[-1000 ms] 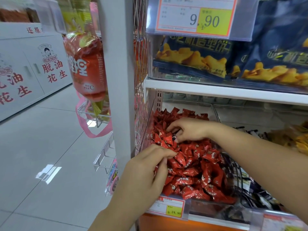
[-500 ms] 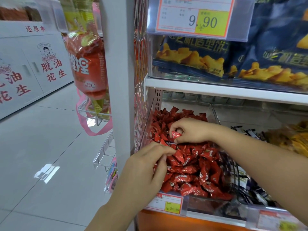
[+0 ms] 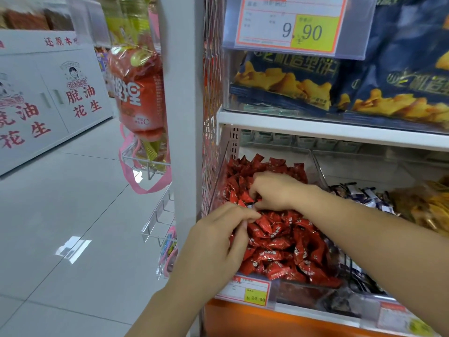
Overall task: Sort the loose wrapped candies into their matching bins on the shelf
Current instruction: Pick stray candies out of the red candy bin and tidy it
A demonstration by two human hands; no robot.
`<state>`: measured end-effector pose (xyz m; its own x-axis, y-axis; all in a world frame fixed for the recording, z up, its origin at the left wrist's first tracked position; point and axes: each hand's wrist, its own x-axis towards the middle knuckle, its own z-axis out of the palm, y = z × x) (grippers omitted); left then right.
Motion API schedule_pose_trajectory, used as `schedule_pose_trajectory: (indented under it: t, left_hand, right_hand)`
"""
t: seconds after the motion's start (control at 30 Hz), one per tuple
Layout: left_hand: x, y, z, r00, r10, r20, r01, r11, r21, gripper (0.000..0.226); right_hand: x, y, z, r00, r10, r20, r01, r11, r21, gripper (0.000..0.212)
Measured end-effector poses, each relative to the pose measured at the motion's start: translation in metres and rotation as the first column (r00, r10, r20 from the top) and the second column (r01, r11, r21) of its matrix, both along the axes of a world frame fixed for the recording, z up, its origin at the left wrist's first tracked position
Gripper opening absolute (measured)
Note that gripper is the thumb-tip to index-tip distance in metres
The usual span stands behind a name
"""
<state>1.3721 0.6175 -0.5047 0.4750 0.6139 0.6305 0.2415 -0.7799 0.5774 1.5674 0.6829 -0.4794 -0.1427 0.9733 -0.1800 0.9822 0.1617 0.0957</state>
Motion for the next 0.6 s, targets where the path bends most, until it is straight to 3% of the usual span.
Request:
schedule_pose_trajectory:
  t: [0.1, 0.23, 0.4, 0.53, 0.6]
  left_hand:
    - [0.000, 0.000, 0.001, 1.000, 0.002, 0.002, -0.002, 1.000, -0.003, 0.026]
    - [0.002, 0.000, 0.002, 1.000, 0.005, -0.001, -0.005, 1.000, -0.015, 0.027]
    - [0.009, -0.003, 0.007, 1.000, 0.029, 0.000, -0.029, 0.999, -0.016, 0.026]
    - [0.014, -0.006, 0.005, 0.999, 0.043, -0.004, -0.043, 0.999, -0.015, 0.024]
    - [0.016, -0.008, 0.004, 0.999, 0.048, 0.001, -0.048, 0.999, -0.012, 0.024]
  right_hand:
    - [0.001, -0.007, 0.014, 0.979, -0.055, -0.196, 0.061, 0.998, 0.025, 0.017]
    - [0.003, -0.032, 0.041, 0.886, -0.141, -0.442, 0.204, 0.974, 0.100, 0.016]
    - [0.022, -0.083, 0.045, 0.743, -0.123, -0.657, 0.402, 0.868, 0.292, 0.015]
    - [0.056, -0.124, 0.033, 0.756, -0.136, -0.640, 0.513, 0.731, 0.451, 0.019]
    - [0.074, -0.138, 0.026, 0.764, -0.235, -0.601, 0.551, 0.722, 0.418, 0.012]
